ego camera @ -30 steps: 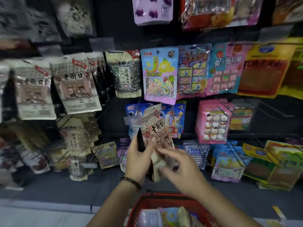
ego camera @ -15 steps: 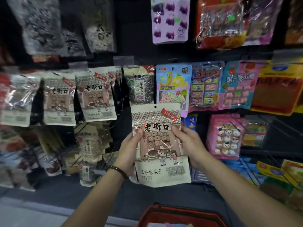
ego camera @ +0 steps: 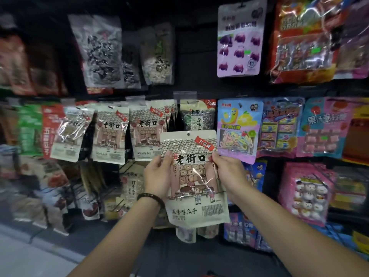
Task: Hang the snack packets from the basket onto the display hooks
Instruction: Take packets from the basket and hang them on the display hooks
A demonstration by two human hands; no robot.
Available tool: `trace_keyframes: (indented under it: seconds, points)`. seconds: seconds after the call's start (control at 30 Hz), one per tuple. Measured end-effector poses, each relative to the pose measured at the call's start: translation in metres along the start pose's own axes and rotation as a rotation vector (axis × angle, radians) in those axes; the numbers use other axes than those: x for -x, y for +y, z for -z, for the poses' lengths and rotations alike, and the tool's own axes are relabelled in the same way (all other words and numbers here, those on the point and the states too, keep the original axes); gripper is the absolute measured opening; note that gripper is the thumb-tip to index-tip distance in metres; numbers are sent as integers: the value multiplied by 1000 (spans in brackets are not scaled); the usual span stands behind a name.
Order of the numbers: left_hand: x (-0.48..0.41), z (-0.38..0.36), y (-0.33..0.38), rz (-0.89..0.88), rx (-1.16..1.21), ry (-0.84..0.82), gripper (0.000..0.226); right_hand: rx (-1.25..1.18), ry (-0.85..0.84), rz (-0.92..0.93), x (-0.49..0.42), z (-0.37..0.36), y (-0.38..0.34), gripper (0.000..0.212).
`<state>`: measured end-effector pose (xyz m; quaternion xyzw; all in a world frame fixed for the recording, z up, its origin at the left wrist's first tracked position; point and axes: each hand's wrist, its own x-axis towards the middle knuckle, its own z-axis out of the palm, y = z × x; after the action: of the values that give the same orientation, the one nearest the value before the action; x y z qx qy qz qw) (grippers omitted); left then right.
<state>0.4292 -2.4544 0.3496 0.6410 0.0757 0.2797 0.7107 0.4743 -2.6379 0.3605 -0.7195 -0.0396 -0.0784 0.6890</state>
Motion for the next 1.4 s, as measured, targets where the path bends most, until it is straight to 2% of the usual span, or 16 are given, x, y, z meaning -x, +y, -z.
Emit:
trace_keyframes:
  seconds: [0.03, 0.1, 0.13, 0.27, 0.33, 0.4, 0.47, 0.5, 0.6, 0.73, 1.0, 1.2, 1.27, 1.4]
  points:
    - [-4, 4, 5, 3, 21, 9, 32, 9, 0, 17, -2, -8, -5, 39]
    - [-16, 15, 9, 20, 76, 46, 92, 60, -14, 75, -7, -25, -16, 43]
    - [-25, 21, 9, 22, 81, 69, 104, 93, -23, 94, -8, -34, -22, 43]
    - [-52, 49, 16, 109, 81, 112, 91, 211, -67, 235, -20, -69, -38, 38]
    - [-60, 63, 26, 152, 54, 139, 63, 235, -127, 277, -32, -84, -46, 40]
    - [-74, 76, 32, 188, 66, 135, 46, 272, -173, 288, -44, -97, -56, 55]
    - [-88, 86, 30, 214, 40, 133, 52, 297, -156, 270, -59, -114, -59, 63]
    - [-94, 89, 27, 213, 32, 116, 53, 283, -144, 247, -65, -123, -59, 62]
    - [-115, 98, 22, 193, -66, 96, 36, 208, -109, 226, -87, -153, -56, 55]
    - [-159, 110, 16, 136, -137, 78, 37, 271, -119, 240, -113, -182, -61, 45]
    - [-229, 102, 39, -32, -172, 215, 58, 340, 11, 411, -152, -223, -87, 42]
    - [-254, 97, 43, -148, -230, 208, 24, 337, 23, 476, -171, -235, -98, 41]
    - [-259, 94, 41, -154, -255, 218, 38, 331, 27, 452, -177, -240, -95, 42]
    - [-272, 95, 37, -206, -301, 241, 39, 337, 68, 439, -186, -245, -92, 46]
